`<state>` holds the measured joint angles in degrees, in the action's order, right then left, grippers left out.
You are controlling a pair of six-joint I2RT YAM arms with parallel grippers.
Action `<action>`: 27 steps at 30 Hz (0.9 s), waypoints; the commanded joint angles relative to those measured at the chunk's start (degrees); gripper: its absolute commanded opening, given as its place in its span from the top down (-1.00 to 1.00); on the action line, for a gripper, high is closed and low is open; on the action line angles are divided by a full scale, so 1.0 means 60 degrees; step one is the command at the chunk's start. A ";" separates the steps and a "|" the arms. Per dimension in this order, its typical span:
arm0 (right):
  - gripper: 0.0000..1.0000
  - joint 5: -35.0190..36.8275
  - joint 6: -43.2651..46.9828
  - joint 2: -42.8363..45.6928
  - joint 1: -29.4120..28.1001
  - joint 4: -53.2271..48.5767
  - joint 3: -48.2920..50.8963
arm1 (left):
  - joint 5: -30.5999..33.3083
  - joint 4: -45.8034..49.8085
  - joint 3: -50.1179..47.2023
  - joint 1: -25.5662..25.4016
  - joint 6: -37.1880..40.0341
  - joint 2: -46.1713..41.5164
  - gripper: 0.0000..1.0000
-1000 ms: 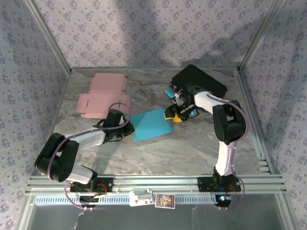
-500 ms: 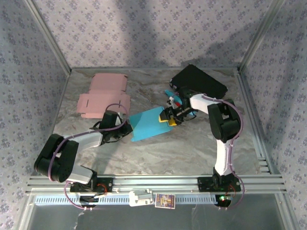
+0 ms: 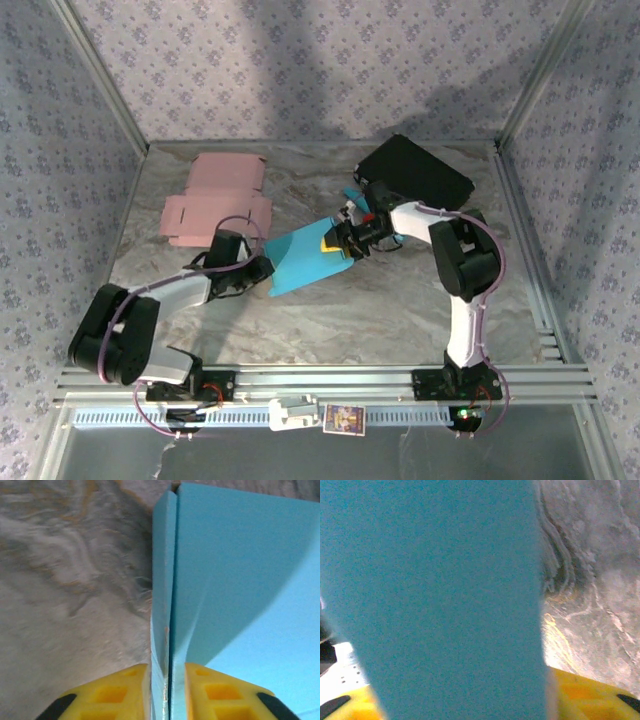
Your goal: Fold the paper box
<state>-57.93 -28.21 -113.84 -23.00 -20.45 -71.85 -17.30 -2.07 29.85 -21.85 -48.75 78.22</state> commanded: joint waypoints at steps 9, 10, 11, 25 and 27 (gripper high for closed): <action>0.25 -0.0420 -0.3272 0.0569 0.0196 -0.0196 -0.0322 | 0.1400 0.2246 0.0905 0.0196 -0.0036 -0.2097 0.13; 0.28 -0.0398 -0.3349 0.0584 0.0208 -0.0299 -0.0379 | 0.1504 0.2340 0.0915 0.0213 -0.0221 -0.2209 0.10; 0.31 -0.0344 -0.3388 0.0597 0.0210 -0.0491 -0.0447 | 0.1596 0.2393 0.0893 0.0252 -0.0418 -0.2329 0.08; 0.41 -0.0635 -0.6341 0.1295 0.0721 -0.2757 0.0376 | 0.1585 0.3959 0.0508 0.0742 -0.6836 -0.2964 -0.43; 0.39 -0.0556 -0.6696 0.1468 0.0714 -0.3034 0.0506 | 0.1394 0.3953 0.0727 0.0652 -0.7402 -0.2646 -0.43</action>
<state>-61.28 -61.65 -106.94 -18.85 -31.94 -70.50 -6.83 17.28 31.31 -17.56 -82.91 60.62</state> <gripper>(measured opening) 0.321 0.713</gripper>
